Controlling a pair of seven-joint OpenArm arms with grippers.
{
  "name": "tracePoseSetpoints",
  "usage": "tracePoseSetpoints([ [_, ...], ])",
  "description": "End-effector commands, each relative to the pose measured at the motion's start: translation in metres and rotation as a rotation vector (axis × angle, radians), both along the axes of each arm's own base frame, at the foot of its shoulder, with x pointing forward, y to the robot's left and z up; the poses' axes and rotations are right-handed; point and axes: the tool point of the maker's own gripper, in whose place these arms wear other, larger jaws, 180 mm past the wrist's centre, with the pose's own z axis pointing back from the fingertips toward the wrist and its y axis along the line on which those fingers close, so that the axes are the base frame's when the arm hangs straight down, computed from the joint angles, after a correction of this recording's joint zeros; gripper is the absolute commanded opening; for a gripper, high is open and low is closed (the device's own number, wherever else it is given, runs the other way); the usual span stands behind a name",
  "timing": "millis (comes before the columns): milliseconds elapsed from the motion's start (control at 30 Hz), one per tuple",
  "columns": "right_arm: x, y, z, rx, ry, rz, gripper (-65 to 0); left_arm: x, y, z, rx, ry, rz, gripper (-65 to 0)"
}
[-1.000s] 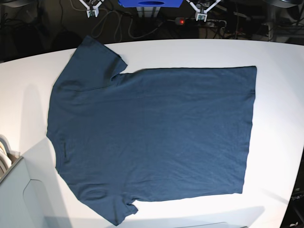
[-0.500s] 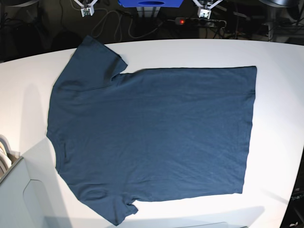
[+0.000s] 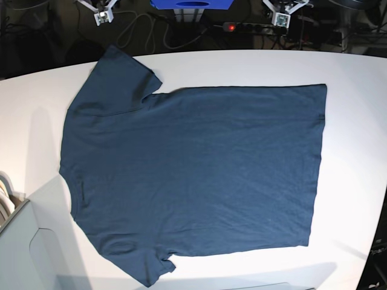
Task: Fold the T-shirt properly
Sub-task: 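Move both grippers down toward the shoulder corners of the blue T-shirt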
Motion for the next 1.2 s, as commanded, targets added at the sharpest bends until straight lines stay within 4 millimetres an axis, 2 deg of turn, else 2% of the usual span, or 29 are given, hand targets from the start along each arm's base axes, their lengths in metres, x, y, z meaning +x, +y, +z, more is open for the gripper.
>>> tracePoseSetpoints([
  [0,0.005,0.006,0.013,0.023,-0.037,0.01,-64.8,0.004,0.004,0.013,0.015,-0.031,-0.001,-51.9],
  [67,0.017,0.005,0.033,0.02,-0.088,0.03,-64.7,0.018,0.005,0.031,0.011,-0.086,0.006,-44.7],
  [133,0.027,0.004,0.053,0.017,-0.137,0.033,-61.7,0.031,0.008,0.049,-0.01,-0.138,0.032,-39.7],
  [267,0.049,0.003,0.085,0.01,-0.228,0.038,-47.4,0.054,0.028,0.076,-0.023,-0.235,0.12,-37.9],
  [300,0.053,0.003,0.087,0.009,-0.242,0.038,-43.9,0.056,0.036,0.078,-0.018,-0.246,0.141,-37.9],
  [367,0.063,0.002,0.088,0.007,-0.268,0.039,-35.9,0.072,0.05,0.086,-0.01,-0.303,0.179,-37.9],
  [467,0.076,0.005,0.089,0.013,-0.302,0.042,-27.6,0.088,0.076,0.092,0.016,-0.344,0.242,-37.8],
  [600,0.088,0.006,0.091,0.017,-0.334,0.039,-25.8,0.118,0.099,0.106,-0.007,-0.43,0.333,-37.0],
  [733,0.094,0.014,0.084,0.024,-0.292,0.059,-25.8,0.143,0.116,0.107,-0.049,-0.459,0.417,-30.8],
  [867,0.096,0.016,0.082,0.022,-0.275,0.066,-25.8,0.155,0.126,0.092,-0.077,-0.436,0.473,-29.5],
  [967,0.103,0.016,0.083,0.021,-0.292,0.066,-25.8,0.156,0.131,0.073,-0.096,-0.406,0.511,-29.6],
  [1167,0.105,0.015,0.081,0.018,-0.292,0.065,-25.8,0.155,0.14,0.041,-0.121,-0.354,0.581,-29.6],
])
